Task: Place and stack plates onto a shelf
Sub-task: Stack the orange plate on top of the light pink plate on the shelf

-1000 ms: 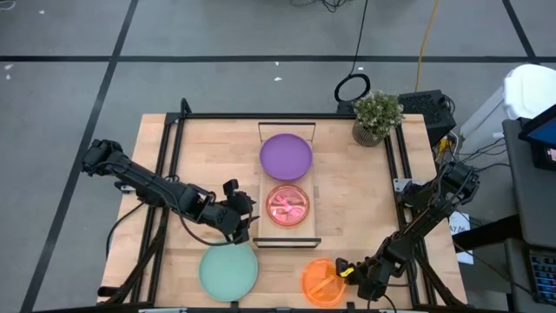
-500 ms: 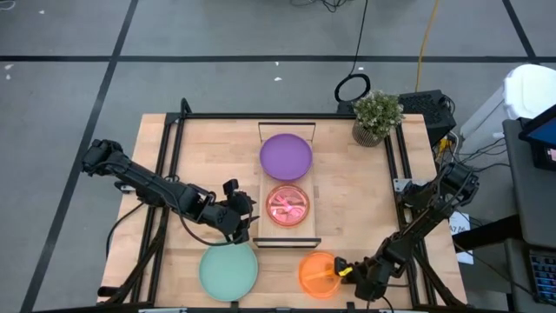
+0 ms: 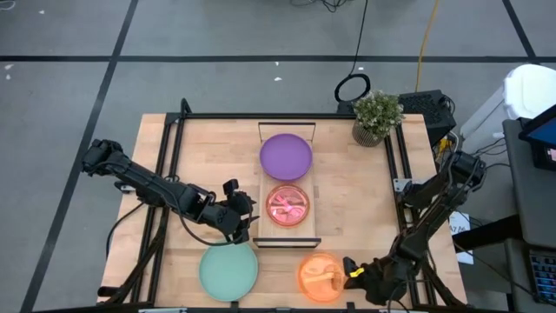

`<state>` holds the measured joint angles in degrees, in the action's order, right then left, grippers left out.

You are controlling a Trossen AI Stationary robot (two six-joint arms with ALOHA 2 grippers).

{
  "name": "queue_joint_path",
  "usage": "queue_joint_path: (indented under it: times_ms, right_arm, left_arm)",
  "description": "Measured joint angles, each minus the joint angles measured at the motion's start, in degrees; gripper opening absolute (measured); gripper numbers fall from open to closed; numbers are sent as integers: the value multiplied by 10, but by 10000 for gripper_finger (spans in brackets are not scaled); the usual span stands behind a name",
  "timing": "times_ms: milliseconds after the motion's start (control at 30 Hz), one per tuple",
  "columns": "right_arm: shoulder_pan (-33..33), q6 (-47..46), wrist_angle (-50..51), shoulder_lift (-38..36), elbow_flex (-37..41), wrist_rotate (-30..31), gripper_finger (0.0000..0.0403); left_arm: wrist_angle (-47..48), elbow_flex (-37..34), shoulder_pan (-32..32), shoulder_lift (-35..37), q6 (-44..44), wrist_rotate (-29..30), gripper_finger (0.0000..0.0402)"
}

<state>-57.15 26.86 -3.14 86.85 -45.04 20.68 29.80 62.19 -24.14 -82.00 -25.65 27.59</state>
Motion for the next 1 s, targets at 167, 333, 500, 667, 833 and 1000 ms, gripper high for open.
queue_joint_path:
  times_ms: [167, 333, 500, 667, 833, 1000]
  right_arm:
    - [-3, 34, -14, -35, 0, 5, 0]
    - [-3, 82, -39, -69, 0, 5, 0]
    - [-2, 128, -48, -96, 0, 19, 0]
    - [1, 172, -53, -119, 0, 51, 0]
    - [20, 208, -56, -147, 0, 52, 0]
    - [49, 249, -49, -172, -15, 53, 0]
  left_arm:
    - [0, 0, 0, 0, 0, 0, 216]
    - [0, 0, 0, 0, -2, 0, 216]
    - [2, 0, -3, 0, -1, 0, 216]
    - [6, 0, -11, 0, 0, 0, 216]
    - [16, 0, -18, 0, 0, 0, 216]
    - [37, 0, -25, 0, 0, 0, 216]
